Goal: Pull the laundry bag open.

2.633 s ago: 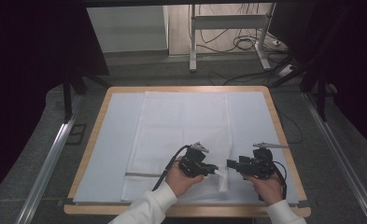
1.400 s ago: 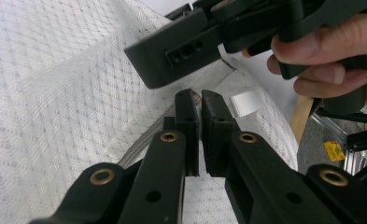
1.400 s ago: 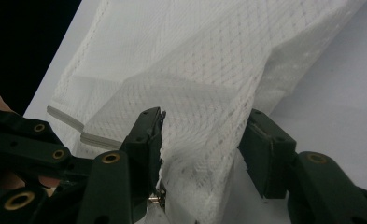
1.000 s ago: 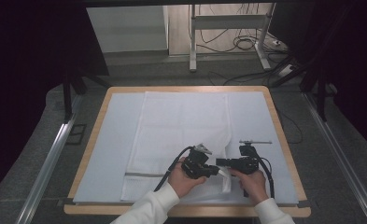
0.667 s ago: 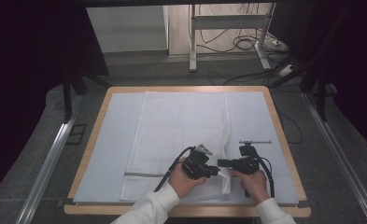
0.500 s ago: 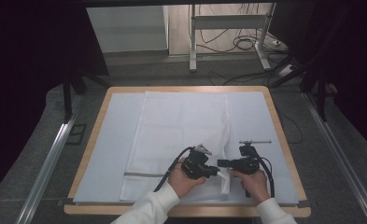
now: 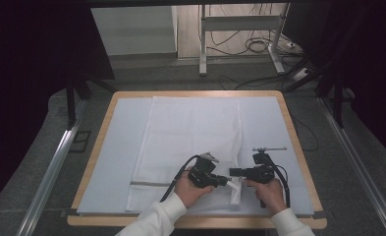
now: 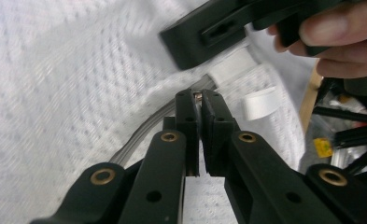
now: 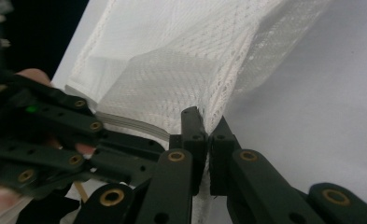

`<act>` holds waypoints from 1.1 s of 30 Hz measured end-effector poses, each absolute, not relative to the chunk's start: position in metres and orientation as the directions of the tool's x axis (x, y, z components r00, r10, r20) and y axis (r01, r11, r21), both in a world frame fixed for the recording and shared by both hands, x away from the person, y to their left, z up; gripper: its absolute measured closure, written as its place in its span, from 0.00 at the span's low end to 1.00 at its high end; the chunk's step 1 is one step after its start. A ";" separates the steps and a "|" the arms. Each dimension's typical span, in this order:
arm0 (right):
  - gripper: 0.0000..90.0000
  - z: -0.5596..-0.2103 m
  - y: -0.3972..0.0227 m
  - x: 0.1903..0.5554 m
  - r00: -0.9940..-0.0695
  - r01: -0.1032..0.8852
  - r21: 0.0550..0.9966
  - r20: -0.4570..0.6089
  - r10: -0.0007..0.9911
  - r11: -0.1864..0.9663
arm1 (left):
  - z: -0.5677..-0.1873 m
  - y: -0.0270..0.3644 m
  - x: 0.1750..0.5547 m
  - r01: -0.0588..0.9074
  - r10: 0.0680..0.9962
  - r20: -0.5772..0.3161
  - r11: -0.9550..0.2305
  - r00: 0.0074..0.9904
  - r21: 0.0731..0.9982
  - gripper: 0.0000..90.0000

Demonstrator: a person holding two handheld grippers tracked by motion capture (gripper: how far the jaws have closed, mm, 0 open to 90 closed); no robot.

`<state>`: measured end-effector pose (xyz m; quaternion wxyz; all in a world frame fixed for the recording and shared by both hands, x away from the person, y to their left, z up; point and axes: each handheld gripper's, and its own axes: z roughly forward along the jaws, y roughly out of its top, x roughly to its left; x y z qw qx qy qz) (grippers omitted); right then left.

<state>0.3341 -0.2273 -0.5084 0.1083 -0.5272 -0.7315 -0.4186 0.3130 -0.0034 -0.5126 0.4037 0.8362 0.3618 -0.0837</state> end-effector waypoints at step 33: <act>0.98 -0.508 -0.230 0.332 -0.443 0.848 0.519 0.582 0.682 0.109 | -0.515 0.017 0.310 0.679 0.563 -0.420 -0.401 0.712 0.614 0.97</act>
